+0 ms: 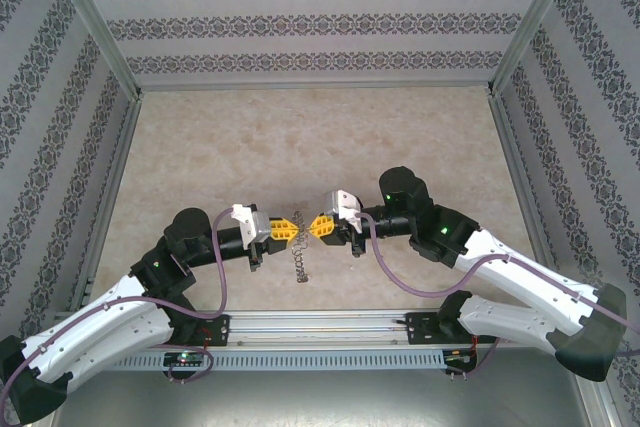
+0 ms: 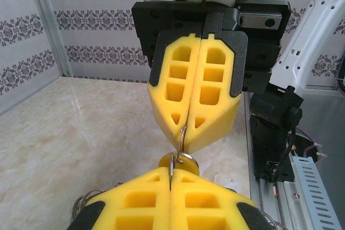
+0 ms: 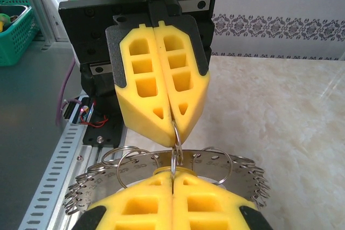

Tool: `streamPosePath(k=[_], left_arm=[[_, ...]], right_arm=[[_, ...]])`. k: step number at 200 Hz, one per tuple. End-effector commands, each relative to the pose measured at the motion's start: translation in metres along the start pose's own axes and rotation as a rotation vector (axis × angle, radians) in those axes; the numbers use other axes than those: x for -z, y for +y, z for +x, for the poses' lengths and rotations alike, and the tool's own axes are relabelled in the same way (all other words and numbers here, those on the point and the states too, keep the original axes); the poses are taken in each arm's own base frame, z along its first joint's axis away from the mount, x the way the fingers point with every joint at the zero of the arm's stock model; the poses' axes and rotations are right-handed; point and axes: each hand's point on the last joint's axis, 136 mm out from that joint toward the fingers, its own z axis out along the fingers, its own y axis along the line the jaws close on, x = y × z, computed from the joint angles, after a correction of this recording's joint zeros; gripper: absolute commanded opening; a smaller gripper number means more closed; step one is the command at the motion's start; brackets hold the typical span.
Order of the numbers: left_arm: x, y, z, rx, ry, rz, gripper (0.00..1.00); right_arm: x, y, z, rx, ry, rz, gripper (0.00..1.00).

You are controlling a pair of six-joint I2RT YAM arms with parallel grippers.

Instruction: Put the keys on the keyring

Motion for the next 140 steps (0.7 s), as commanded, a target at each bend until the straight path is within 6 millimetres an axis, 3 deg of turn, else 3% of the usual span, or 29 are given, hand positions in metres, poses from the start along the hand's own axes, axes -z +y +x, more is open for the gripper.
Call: streamPosePath(k=[1, 140], left_arm=[[0.0048, 0.0005, -0.0213, -0.064, -0.081, -0.005, 0.00], [0.0060, -0.0003, -0.0208, -0.063, -0.085, -0.004, 0.00]], right_arm=[[0.0006, 0.0023, -0.0037, 0.019, -0.022, -0.010, 0.00], [0.0001, 0.0017, -0.0068, 0.020, -0.044, -0.004, 0.00]])
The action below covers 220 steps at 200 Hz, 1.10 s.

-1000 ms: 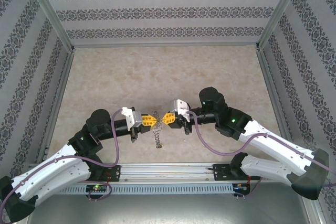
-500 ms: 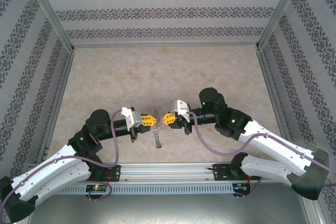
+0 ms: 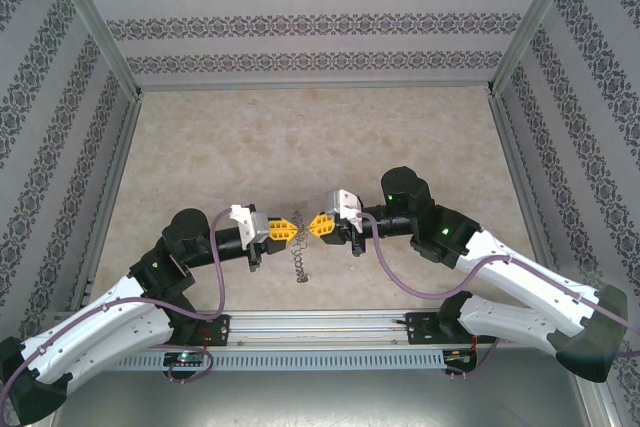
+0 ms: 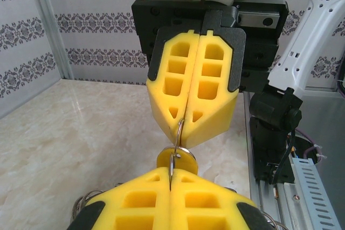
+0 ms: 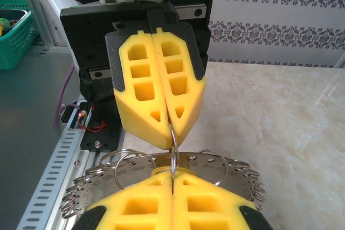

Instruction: Put the keys on the keyring

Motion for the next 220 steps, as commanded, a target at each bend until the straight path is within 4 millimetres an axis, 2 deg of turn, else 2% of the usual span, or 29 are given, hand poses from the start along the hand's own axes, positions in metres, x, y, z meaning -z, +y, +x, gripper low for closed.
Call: streamPosePath(k=[1, 110, 220], left_arm=[[0.0040, 0.0002, -0.0185, -0.058, -0.076, -0.002, 0.00], [0.0041, 0.0014, -0.0180, -0.061, -0.074, -0.009, 0.00], [0.0034, 0.0006, -0.0186, -0.062, -0.076, -0.002, 0.00]], right_arm=[[-0.0012, 0.0023, -0.0010, 0.003, -0.020, -0.011, 0.00], [-0.0013, 0.0077, -0.0014, -0.003, -0.024, -0.041, 0.00], [-0.0042, 0.0013, -0.0003, -0.001, -0.017, -0.017, 0.00]])
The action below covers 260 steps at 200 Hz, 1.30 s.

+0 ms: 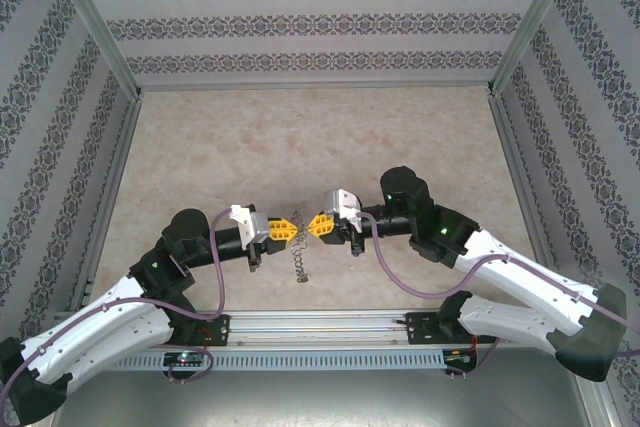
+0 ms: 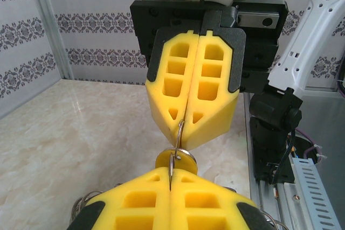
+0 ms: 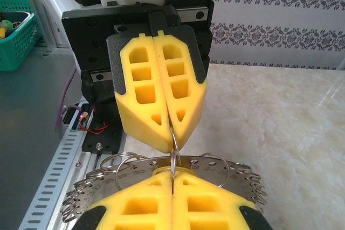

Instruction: Put the keys on the keyring

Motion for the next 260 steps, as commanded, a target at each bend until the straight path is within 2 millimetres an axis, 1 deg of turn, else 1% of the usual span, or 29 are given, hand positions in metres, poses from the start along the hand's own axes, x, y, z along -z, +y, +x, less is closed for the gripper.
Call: streamPosePath(k=[1, 33, 203, 260], left_arm=[[0.0033, 0.0006, -0.0189, -0.062, -0.076, -0.002, 0.00], [0.0033, 0.0006, -0.0184, -0.061, -0.075, -0.002, 0.00], [0.0038, 0.0007, -0.0189, -0.064, -0.077, -0.004, 0.00], [0.0041, 0.0006, -0.0191, -0.064, -0.077, -0.004, 0.00]], right_arm=[[-0.0027, 0.0007, -0.0001, 0.002, -0.013, -0.008, 0.00], [-0.0041, -0.0004, 0.0003, 0.000, -0.013, -0.007, 0.00], [0.0036, -0.0010, -0.0030, 0.007, -0.034, 0.031, 0.00], [-0.0003, -0.0018, -0.0022, -0.001, -0.034, 0.018, 0.00]])
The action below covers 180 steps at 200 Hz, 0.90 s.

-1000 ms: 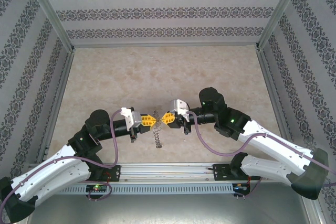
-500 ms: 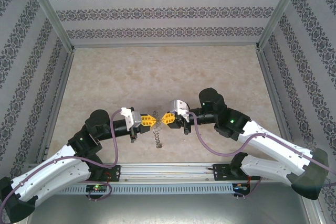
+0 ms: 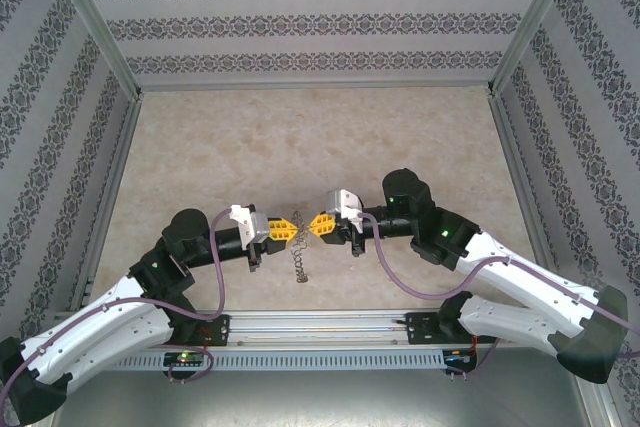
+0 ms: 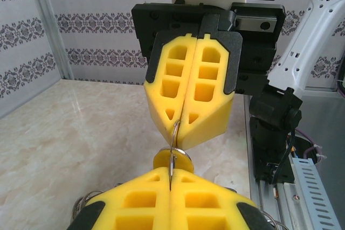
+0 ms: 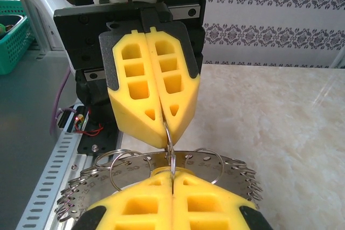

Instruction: Put the keys on the keyring

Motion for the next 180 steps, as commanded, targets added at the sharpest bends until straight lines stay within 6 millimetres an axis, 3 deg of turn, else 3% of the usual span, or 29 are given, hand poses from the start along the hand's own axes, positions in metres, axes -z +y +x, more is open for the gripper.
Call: streamPosePath(k=[1, 180], left_arm=[[0.0041, 0.0006, -0.0193, -0.064, -0.077, -0.004, 0.00], [0.0037, 0.0014, -0.0178, -0.065, -0.073, -0.008, 0.00]], right_arm=[[-0.0018, 0.0004, -0.0046, 0.009, -0.025, -0.008, 0.00], [0.0025, 0.0061, -0.0057, 0.009, -0.028, -0.022, 0.00]])
